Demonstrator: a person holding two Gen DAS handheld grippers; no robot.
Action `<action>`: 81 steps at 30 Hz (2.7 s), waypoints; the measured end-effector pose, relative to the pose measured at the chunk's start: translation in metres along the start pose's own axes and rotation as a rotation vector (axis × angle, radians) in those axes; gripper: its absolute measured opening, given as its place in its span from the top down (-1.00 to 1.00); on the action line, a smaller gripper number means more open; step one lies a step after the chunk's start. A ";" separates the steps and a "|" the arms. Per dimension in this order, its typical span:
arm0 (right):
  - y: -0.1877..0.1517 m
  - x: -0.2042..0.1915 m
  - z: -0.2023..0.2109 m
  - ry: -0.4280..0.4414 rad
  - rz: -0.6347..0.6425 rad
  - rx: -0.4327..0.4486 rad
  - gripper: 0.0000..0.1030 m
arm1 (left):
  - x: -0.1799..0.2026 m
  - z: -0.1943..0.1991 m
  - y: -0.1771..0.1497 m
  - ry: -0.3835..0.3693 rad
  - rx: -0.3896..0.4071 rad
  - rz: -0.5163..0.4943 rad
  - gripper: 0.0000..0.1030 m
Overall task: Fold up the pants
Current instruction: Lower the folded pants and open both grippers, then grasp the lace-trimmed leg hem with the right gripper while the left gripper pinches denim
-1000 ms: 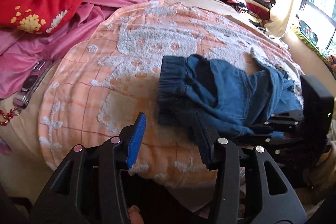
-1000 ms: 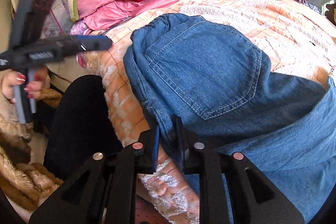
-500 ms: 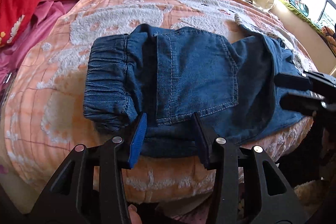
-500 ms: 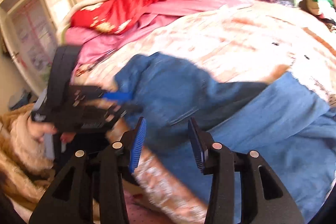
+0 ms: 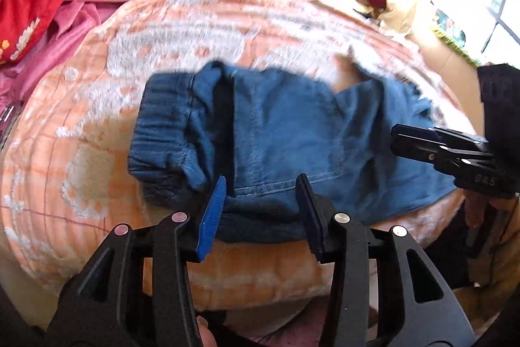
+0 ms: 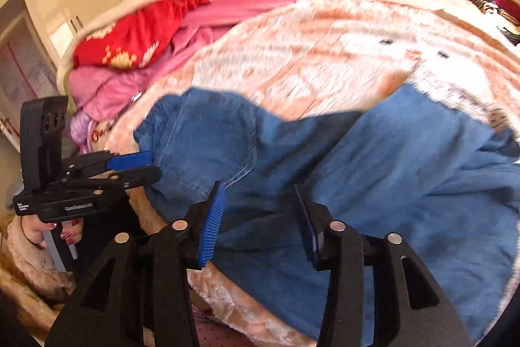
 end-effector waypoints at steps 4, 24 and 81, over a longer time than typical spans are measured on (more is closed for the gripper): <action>0.013 0.027 0.040 -0.072 -0.051 0.074 -0.02 | 0.025 0.019 0.018 -0.036 0.053 -0.049 0.27; 0.024 0.098 0.085 -0.260 -0.122 0.111 -0.69 | 0.132 -0.039 0.023 -0.231 -0.070 -0.156 0.13; 0.113 0.217 -0.013 -0.296 -0.321 0.002 0.82 | 0.149 -0.090 0.029 -0.312 -0.099 -0.098 0.64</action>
Point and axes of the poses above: each gripper's, at about its wrist camera, not at the fingertips, and z roughly against the way its jaws point, x to its right, y to its top, the point moved 6 cm from there along -z, roughly the way its jaws point, and after that the axes turned 2 degrees about y, right-handed, at the moved point
